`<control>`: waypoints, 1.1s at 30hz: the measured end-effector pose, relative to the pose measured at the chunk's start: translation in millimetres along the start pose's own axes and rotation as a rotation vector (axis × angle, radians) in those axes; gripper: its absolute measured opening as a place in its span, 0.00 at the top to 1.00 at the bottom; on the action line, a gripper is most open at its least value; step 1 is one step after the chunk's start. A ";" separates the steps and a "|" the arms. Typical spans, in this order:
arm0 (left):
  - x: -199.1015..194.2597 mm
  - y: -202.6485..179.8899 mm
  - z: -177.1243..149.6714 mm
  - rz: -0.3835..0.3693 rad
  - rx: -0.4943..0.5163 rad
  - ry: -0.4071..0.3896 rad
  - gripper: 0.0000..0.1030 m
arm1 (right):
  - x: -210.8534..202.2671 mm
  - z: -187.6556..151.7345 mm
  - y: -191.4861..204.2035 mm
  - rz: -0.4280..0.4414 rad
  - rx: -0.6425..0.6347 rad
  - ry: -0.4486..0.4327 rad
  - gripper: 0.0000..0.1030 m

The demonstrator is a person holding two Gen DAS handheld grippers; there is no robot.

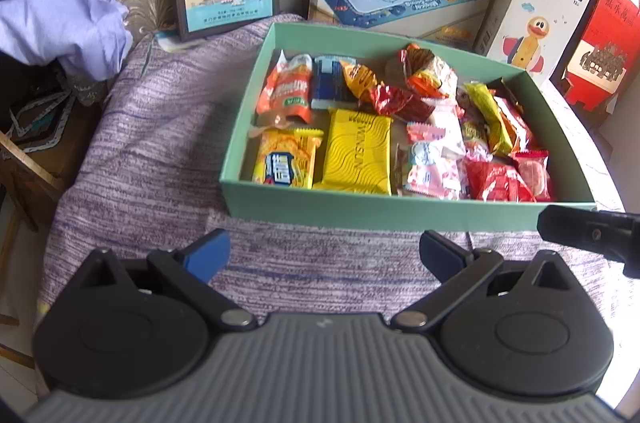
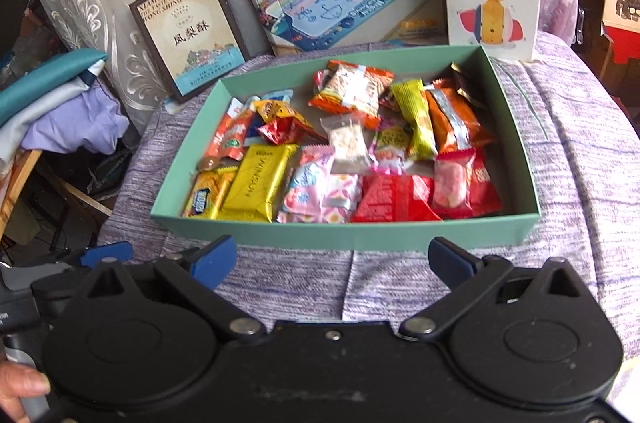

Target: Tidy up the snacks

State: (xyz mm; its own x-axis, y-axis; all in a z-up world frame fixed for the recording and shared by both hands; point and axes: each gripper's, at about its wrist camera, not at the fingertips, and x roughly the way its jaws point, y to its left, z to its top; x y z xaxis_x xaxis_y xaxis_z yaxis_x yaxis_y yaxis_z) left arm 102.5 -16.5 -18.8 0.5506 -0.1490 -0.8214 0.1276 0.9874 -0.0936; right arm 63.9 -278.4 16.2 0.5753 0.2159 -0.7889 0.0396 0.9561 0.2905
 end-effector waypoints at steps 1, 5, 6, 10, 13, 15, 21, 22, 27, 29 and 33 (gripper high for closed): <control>0.8 0.3 -2.1 0.003 -0.001 0.002 0.00 | 1.6 -3.4 -1.8 -0.002 0.006 0.007 0.00; 5.6 -0.1 -10.0 0.009 0.002 0.022 0.00 | 8.6 -14.5 -7.7 -0.018 0.020 0.037 0.00; 7.1 -0.5 -11.7 0.010 0.009 0.031 0.00 | 9.8 -16.8 -8.9 -0.021 0.023 0.043 0.00; 9.1 -2.3 -18.0 0.030 0.035 0.046 0.00 | 12.9 -24.0 -13.1 -0.031 0.039 0.072 0.00; 9.0 -2.3 -20.3 0.026 0.043 0.053 0.00 | 14.5 -27.8 -14.3 -0.039 0.041 0.080 0.00; 7.9 -3.5 -20.9 0.036 0.054 0.048 0.00 | 14.8 -29.4 -14.1 -0.045 0.035 0.083 0.00; 0.8 -5.9 -16.7 0.049 0.068 0.020 0.00 | 10.9 -26.9 -12.3 -0.056 0.017 0.073 0.00; -0.7 -5.9 -15.7 0.049 0.065 0.016 0.00 | 9.6 -25.8 -12.8 -0.057 0.015 0.071 0.00; -6.6 -8.1 -11.5 0.058 0.071 -0.003 0.00 | 7.5 -22.6 -13.4 -0.062 0.014 0.067 0.00; -8.1 -8.9 -10.4 0.063 0.072 -0.007 0.00 | 7.2 -22.5 -13.9 -0.064 0.016 0.067 0.00; -9.1 -7.7 -9.0 0.067 0.065 -0.008 0.00 | 6.3 -23.2 -13.4 -0.067 0.013 0.070 0.00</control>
State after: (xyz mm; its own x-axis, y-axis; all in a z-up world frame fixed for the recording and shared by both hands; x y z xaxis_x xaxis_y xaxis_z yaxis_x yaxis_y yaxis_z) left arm 89.1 -22.2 -15.6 0.5659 -0.0838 -0.8202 0.1437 0.9896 -0.0020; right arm 48.1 -285.2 -5.2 0.5127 0.1652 -0.8425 0.0873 0.9662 0.2426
